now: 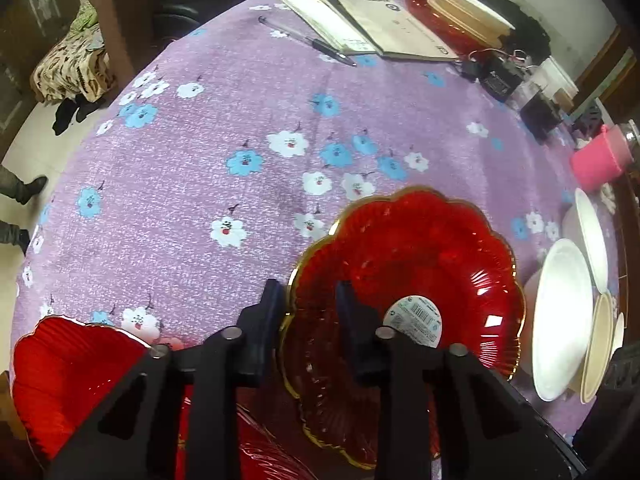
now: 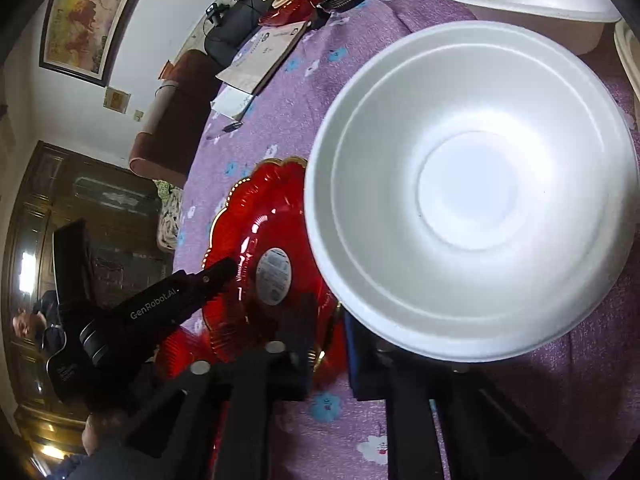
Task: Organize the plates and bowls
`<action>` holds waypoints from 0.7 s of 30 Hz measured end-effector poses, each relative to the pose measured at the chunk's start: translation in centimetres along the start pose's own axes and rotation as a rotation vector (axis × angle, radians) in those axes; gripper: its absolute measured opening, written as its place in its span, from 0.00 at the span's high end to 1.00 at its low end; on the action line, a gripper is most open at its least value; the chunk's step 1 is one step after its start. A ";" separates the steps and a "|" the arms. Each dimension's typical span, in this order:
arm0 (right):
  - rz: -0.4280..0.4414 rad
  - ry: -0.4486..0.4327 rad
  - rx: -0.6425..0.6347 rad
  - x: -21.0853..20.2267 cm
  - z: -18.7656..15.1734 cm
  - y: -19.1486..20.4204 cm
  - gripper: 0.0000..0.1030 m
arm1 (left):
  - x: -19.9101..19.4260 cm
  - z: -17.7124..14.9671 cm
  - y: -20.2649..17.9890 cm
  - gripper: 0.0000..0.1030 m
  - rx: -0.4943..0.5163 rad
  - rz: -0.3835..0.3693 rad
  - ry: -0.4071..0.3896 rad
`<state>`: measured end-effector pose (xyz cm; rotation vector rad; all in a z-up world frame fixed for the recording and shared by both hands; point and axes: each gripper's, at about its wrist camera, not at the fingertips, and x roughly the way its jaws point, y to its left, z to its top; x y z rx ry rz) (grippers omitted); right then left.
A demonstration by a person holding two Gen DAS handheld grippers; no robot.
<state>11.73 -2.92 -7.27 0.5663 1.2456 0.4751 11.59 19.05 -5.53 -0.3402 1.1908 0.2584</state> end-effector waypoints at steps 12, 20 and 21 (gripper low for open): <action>-0.002 -0.034 -0.036 -0.8 0.1 0.6 0.91 | -2.1 -0.2 -0.2 0.82 0.008 0.008 -0.060; 0.029 -0.075 -0.081 -2.0 -0.4 1.9 0.91 | -5.1 -1.0 0.5 0.85 -0.014 0.006 -0.139; 0.032 -0.083 -0.091 -2.3 -0.5 2.2 0.91 | -5.6 -1.2 0.7 0.85 -0.018 0.003 -0.154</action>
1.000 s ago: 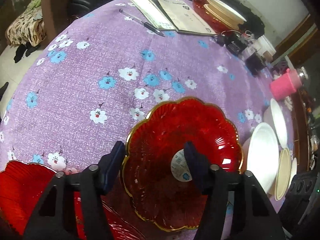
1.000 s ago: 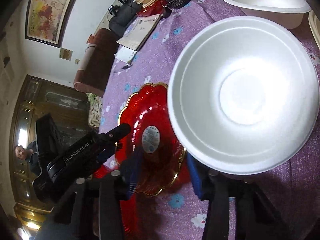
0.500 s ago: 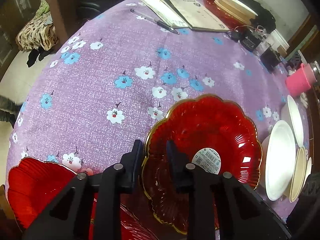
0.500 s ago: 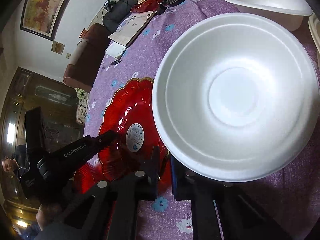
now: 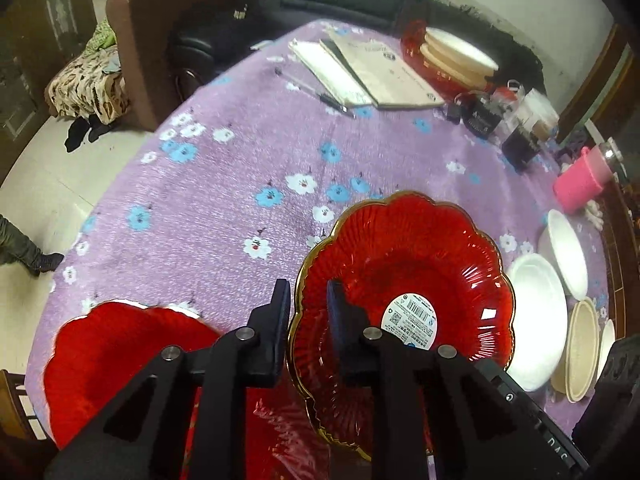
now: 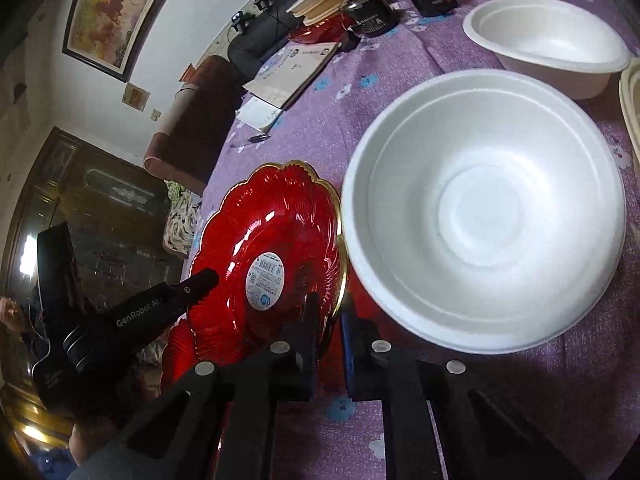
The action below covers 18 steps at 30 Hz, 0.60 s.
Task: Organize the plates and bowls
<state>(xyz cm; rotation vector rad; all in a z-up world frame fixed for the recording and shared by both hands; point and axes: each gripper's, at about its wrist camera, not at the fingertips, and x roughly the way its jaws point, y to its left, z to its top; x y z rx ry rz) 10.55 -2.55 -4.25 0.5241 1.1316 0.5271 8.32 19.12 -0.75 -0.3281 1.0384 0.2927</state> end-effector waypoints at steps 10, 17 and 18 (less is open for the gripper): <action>0.005 -0.059 -0.112 -2.7 -1.5 3.5 0.92 | -4.3 -1.9 2.2 0.85 -0.034 -0.024 -0.104; 0.019 -0.055 -0.173 -3.3 -3.0 5.6 0.92 | -6.9 -4.0 4.6 0.85 -0.087 -0.027 -0.166; 0.021 -0.053 -0.186 -3.3 -3.3 6.0 0.92 | -7.3 -4.4 5.0 0.85 -0.095 -0.022 -0.178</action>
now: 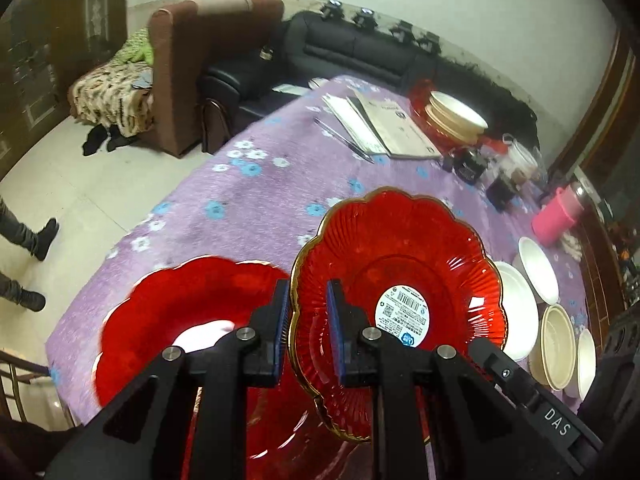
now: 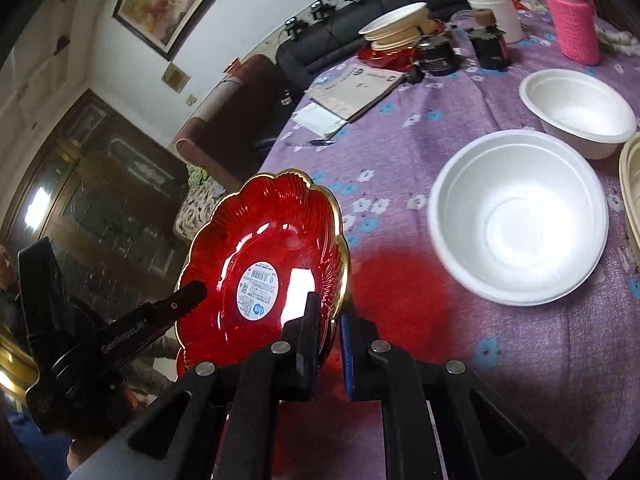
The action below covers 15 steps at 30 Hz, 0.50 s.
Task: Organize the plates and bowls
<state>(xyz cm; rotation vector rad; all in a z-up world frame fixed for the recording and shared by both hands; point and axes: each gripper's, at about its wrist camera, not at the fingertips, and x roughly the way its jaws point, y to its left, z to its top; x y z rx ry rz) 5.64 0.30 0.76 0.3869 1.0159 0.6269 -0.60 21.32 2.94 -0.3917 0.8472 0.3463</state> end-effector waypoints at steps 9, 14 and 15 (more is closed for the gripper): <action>0.016 0.026 -0.091 0.5 -1.8 3.1 0.92 | -1.6 -2.7 3.3 0.85 -0.063 0.064 -0.031; 0.020 0.049 -0.132 1.0 -2.8 4.5 0.92 | -2.4 -3.8 4.8 0.85 -0.094 0.097 -0.044; 0.021 0.051 -0.143 1.0 -3.0 4.9 0.92 | -2.6 -4.0 5.1 0.85 -0.097 0.103 -0.048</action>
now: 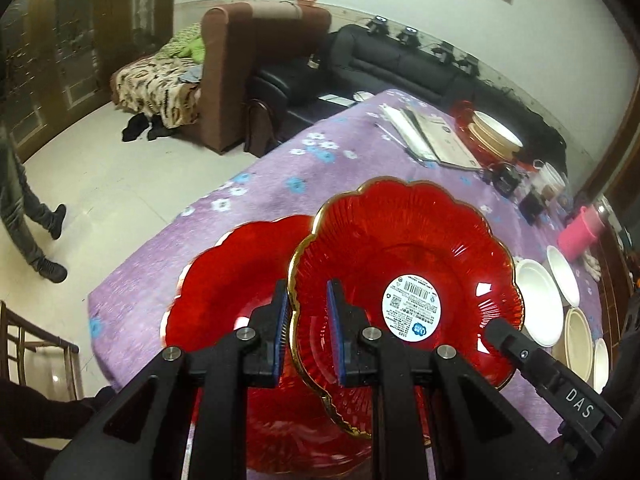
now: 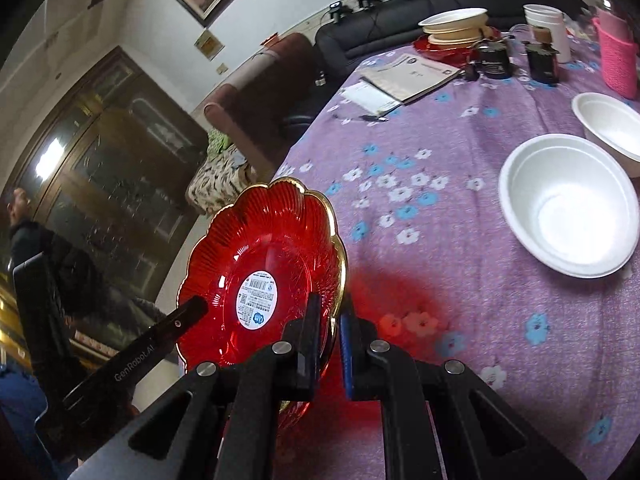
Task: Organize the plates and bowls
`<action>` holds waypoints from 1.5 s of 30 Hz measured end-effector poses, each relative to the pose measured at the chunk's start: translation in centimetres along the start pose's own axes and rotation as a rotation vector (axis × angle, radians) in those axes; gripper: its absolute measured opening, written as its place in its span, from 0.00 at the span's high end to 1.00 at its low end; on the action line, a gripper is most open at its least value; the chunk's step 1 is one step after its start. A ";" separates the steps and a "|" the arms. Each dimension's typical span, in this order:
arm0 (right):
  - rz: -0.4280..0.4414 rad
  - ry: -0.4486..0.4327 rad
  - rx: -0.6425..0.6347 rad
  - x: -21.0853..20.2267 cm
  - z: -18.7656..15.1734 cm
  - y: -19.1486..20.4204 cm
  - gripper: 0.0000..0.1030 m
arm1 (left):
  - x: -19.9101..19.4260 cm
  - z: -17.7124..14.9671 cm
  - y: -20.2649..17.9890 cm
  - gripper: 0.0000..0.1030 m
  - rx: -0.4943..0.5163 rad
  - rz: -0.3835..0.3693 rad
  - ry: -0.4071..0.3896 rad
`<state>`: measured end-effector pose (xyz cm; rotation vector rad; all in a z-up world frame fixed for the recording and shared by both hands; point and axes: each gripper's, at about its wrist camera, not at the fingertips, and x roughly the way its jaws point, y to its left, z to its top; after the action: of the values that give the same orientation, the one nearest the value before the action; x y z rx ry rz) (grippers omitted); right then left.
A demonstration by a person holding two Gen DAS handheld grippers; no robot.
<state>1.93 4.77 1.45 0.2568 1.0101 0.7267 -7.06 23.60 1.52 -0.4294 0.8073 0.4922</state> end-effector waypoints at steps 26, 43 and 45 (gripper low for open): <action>-0.031 0.110 -0.103 4.1 -2.7 3.4 0.92 | 1.6 -2.1 4.0 0.85 -0.056 0.092 0.042; -0.091 0.166 -0.125 5.9 -2.9 3.4 0.92 | 3.2 -2.8 4.0 0.84 -0.049 0.122 0.095; -0.099 0.169 -0.131 6.0 -2.9 3.5 0.92 | 3.4 -2.7 3.9 0.84 -0.050 0.123 0.099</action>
<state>-0.06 10.94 -2.35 0.0319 1.1220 0.7301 -8.84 26.16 -3.43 -0.4546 0.9222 0.6105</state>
